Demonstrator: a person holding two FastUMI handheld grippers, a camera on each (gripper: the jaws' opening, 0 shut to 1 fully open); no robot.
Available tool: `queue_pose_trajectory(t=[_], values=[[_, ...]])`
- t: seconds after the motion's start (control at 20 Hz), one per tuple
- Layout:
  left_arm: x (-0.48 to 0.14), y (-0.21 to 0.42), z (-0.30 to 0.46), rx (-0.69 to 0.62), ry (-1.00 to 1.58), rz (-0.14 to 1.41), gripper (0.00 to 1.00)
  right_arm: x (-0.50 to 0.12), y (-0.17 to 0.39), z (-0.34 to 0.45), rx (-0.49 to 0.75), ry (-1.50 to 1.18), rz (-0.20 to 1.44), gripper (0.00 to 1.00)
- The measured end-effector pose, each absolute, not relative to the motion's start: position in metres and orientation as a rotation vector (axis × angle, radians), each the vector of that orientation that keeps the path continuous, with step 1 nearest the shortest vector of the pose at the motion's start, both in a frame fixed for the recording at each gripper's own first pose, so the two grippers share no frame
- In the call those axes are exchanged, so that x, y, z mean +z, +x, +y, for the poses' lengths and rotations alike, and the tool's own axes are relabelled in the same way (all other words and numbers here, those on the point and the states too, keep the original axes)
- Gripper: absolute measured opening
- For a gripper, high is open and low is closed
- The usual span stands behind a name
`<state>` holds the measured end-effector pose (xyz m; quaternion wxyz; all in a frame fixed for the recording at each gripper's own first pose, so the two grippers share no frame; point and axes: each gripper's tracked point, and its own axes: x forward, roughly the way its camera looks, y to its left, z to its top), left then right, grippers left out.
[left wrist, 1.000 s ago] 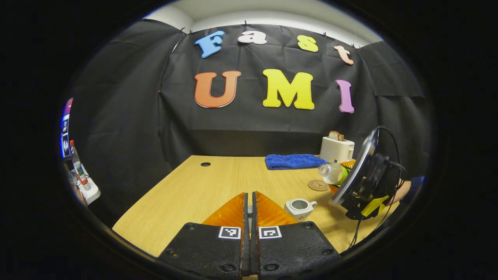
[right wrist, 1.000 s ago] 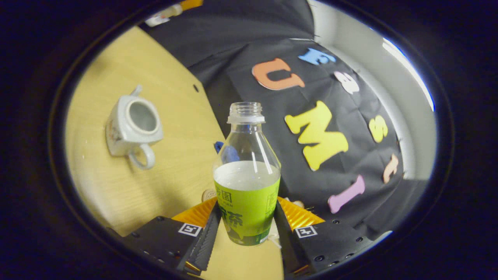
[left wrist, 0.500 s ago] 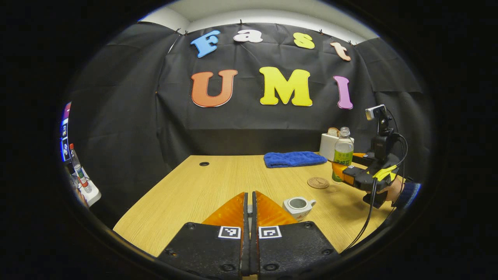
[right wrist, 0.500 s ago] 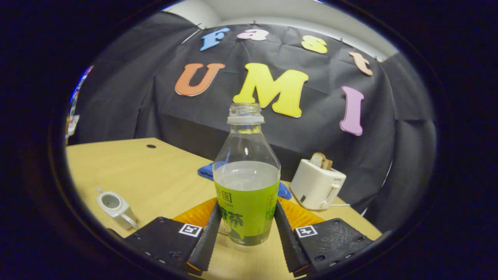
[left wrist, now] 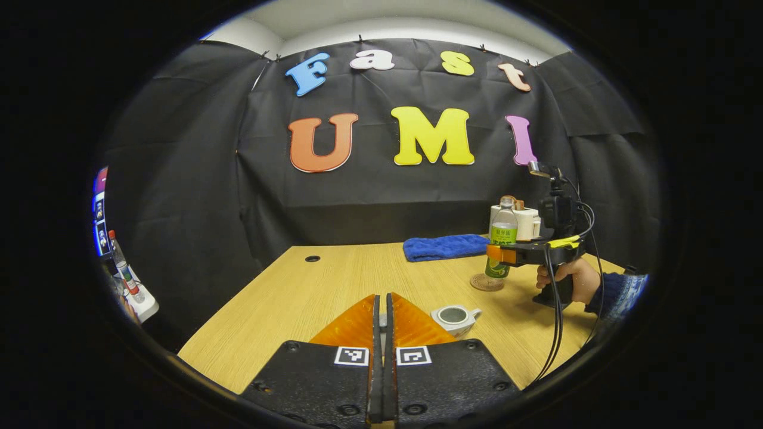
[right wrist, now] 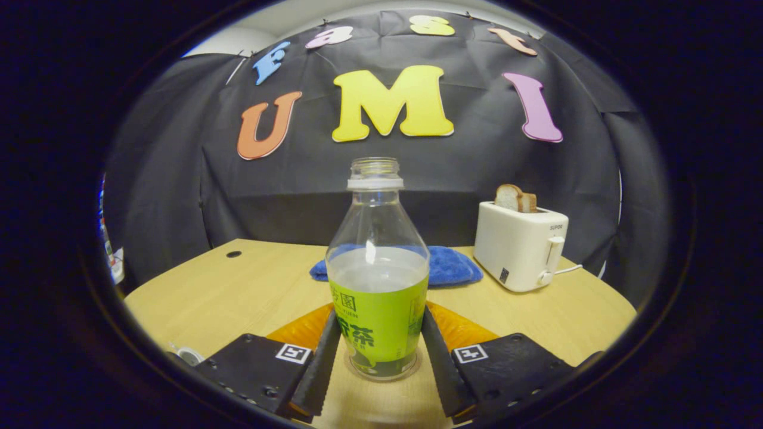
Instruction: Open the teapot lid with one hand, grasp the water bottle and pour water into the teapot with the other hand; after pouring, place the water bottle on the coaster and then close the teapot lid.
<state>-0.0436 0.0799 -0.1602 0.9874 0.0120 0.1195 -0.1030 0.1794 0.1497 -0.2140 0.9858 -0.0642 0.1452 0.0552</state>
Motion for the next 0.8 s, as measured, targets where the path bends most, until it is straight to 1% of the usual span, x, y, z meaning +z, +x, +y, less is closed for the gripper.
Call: queue_pose_trajectory(t=[0.3,0.5,0.55,0.6,0.65,0.7,0.8], values=[[-0.169,-0.039,0.064,-0.216,0.026,0.246,0.03,-0.238,0.194,0.150,0.113,-0.160,0.345,0.72],[-0.176,-0.036,0.063,-0.203,0.016,0.261,0.03,-0.235,0.191,0.151,0.148,-0.148,0.338,0.76],[-0.177,-0.034,0.063,-0.197,0.014,0.260,0.03,-0.233,0.189,0.153,0.163,-0.141,0.337,0.77],[-0.179,-0.033,0.063,-0.195,0.010,0.261,0.03,-0.228,0.186,0.153,0.174,-0.137,0.330,0.93],[-0.180,-0.031,0.062,-0.192,0.006,0.259,0.03,-0.223,0.184,0.152,0.179,-0.141,0.316,0.97],[-0.180,-0.030,0.061,-0.189,0.006,0.259,0.03,-0.217,0.180,0.150,0.181,-0.149,0.301,0.99],[-0.183,-0.029,0.057,-0.184,0.014,0.260,0.03,-0.202,0.170,0.149,0.189,-0.167,0.264,0.98]])
